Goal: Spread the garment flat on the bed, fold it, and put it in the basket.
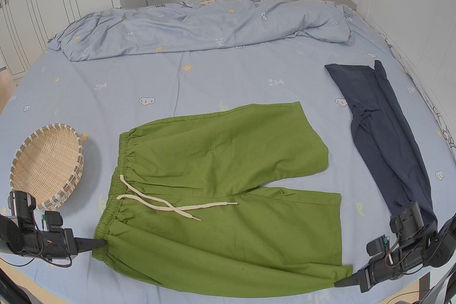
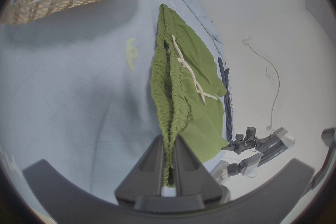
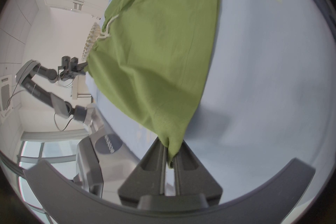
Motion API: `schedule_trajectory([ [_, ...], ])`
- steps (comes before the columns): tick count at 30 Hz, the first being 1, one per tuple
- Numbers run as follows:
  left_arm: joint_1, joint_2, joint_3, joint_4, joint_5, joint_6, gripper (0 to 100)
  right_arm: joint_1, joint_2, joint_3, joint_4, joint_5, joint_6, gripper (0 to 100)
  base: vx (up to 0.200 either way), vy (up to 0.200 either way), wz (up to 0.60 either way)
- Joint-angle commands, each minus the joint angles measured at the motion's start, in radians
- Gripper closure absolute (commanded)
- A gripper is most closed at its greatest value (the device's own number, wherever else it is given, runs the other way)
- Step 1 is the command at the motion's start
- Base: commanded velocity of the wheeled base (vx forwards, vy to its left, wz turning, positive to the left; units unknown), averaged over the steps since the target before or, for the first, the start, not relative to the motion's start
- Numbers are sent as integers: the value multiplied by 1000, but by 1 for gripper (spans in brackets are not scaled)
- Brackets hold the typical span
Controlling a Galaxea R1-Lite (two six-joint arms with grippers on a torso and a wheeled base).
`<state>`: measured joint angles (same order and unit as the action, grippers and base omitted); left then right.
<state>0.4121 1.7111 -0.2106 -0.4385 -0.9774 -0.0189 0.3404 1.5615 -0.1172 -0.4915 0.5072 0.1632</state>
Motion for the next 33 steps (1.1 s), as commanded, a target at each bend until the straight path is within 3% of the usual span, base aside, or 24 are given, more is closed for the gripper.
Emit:
schedule_trajectory([
  [1,-61,-212,-139,187,-1,-162,100,6,-118,-170,42,-82,58,100,0,0,0],
  [5,-75,-301,-326,422,8,-223,100,0,-230,-499,393,-92,62,100,0,0,0],
  [6,-75,-301,-326,422,8,-223,100,0,-230,-499,393,-92,62,100,0,0,0],
  [8,-96,-289,-443,529,34,-250,100,-4,-233,-702,551,-95,62,100,0,0,0],
  [10,-113,-261,-500,564,69,-266,100,-4,-230,-802,588,-116,62,100,0,0,0],
  [19,-171,-122,-710,570,187,-434,100,-4,-38,-1111,626,-266,64,100,0,0,0],
  [25,-204,-33,-828,572,237,-478,100,-11,58,-1223,579,-280,84,100,0,0,0],
  [33,-208,125,-977,572,241,-480,100,-32,124,-1311,547,-285,93,100,0,0,0],
])
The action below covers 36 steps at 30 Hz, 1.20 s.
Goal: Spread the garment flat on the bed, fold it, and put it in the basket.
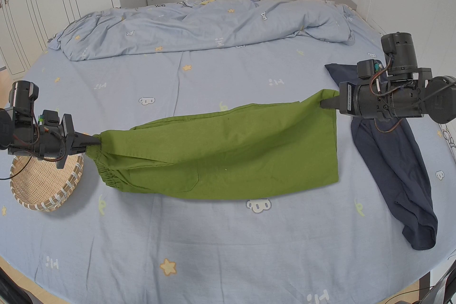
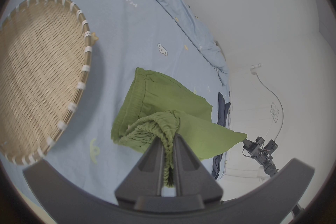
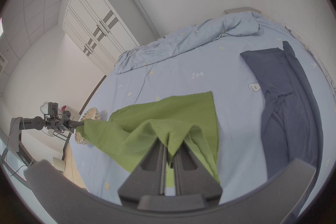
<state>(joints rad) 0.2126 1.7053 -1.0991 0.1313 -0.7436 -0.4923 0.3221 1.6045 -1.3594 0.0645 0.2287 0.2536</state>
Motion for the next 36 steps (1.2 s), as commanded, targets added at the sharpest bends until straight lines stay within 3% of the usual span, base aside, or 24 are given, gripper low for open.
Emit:
schedule_trajectory([
  [1,-5,148,-107,4,7,-6,100,-15,89,-84,-11,-8,-1,100,0,0,0],
  [13,-10,217,-231,4,7,-8,100,-43,170,-201,-25,-9,-8,100,0,0,0],
  [36,-5,309,-329,-1,9,-5,100,-52,304,-265,-106,-5,-39,100,0,0,0],
])
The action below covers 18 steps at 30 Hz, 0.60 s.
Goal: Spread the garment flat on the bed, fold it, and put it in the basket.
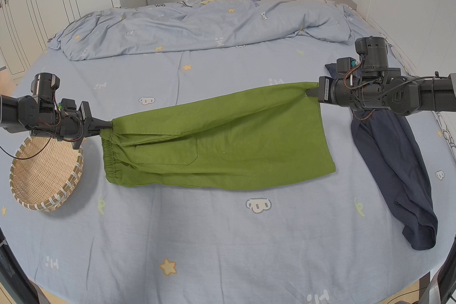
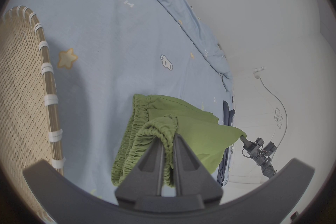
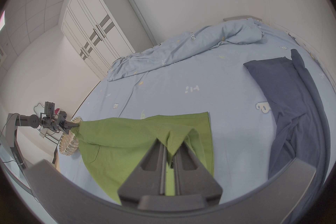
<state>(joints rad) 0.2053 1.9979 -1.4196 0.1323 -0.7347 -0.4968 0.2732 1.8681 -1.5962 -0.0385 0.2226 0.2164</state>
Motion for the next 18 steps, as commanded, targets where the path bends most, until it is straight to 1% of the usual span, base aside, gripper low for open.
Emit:
schedule_trajectory([
  [1,2,19,-9,-3,0,0,100,-5,48,-36,-3,1,-2,100,0,0,0],
  [11,0,24,5,0,0,3,100,-9,120,-94,-4,0,-8,100,0,0,0],
  [18,-4,41,4,-2,1,7,100,-8,134,-97,-8,0,-12,100,0,0,0],
])
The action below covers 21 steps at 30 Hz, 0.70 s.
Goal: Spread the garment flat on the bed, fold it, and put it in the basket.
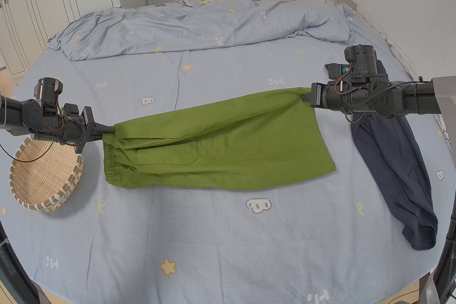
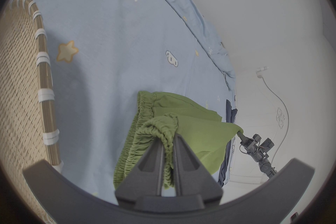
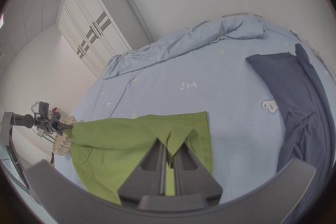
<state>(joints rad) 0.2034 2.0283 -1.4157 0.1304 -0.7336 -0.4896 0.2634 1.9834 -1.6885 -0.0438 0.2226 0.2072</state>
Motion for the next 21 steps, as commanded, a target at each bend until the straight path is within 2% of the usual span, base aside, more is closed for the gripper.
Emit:
schedule_trajectory([
  [1,-2,12,0,0,0,0,100,2,18,-5,-2,0,-5,100,0,0,0],
  [19,-21,36,-6,-3,2,0,100,4,64,-17,-4,0,-6,100,0,0,0],
  [20,-21,36,-6,-3,2,0,0,5,68,-17,-4,0,-6,0,0,0,0],
  [21,-21,36,-6,-3,2,0,0,5,68,-17,-4,0,-6,0,0,0,0],
])
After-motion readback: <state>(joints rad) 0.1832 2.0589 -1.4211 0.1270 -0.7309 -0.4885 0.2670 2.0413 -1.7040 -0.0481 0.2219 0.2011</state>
